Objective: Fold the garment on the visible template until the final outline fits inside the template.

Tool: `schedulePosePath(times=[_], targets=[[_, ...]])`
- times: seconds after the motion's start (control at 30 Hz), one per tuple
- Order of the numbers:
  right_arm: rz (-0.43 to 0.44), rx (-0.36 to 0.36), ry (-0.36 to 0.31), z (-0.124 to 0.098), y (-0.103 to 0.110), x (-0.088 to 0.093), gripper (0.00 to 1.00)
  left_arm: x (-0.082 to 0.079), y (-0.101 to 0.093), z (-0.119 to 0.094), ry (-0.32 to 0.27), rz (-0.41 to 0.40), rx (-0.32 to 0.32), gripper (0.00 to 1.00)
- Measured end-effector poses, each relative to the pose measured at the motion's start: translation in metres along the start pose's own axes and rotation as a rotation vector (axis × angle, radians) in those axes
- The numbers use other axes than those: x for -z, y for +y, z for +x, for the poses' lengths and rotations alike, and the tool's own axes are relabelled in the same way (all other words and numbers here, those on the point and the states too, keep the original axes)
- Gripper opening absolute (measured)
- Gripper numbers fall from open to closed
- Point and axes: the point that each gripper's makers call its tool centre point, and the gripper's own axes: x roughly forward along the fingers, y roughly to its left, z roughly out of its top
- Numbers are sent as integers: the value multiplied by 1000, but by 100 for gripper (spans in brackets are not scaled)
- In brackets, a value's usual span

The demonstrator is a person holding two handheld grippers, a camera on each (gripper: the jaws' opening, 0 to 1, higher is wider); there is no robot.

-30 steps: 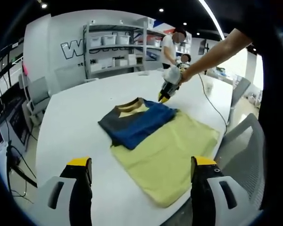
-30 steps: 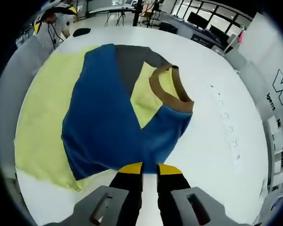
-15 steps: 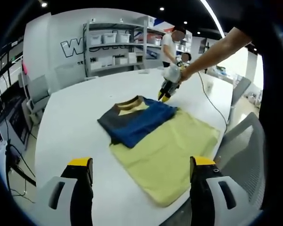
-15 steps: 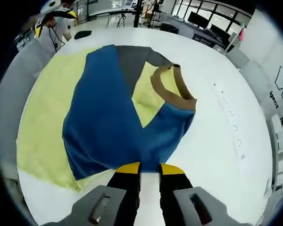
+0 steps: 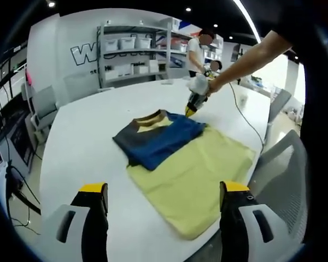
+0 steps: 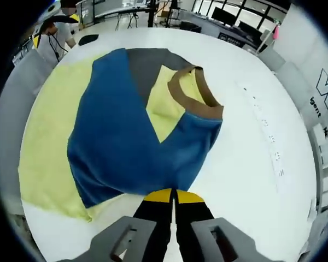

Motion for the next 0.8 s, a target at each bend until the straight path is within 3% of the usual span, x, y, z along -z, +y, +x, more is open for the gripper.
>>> schedulePosePath(times=[0.43,0.8], targets=[[-28,68,-54,-29,-16,-18,0,-5,-5,1,-5,31,16,84],[-73,138,-89,-46,-44,-38,0,-7,-8,2,-9,38,26,83]])
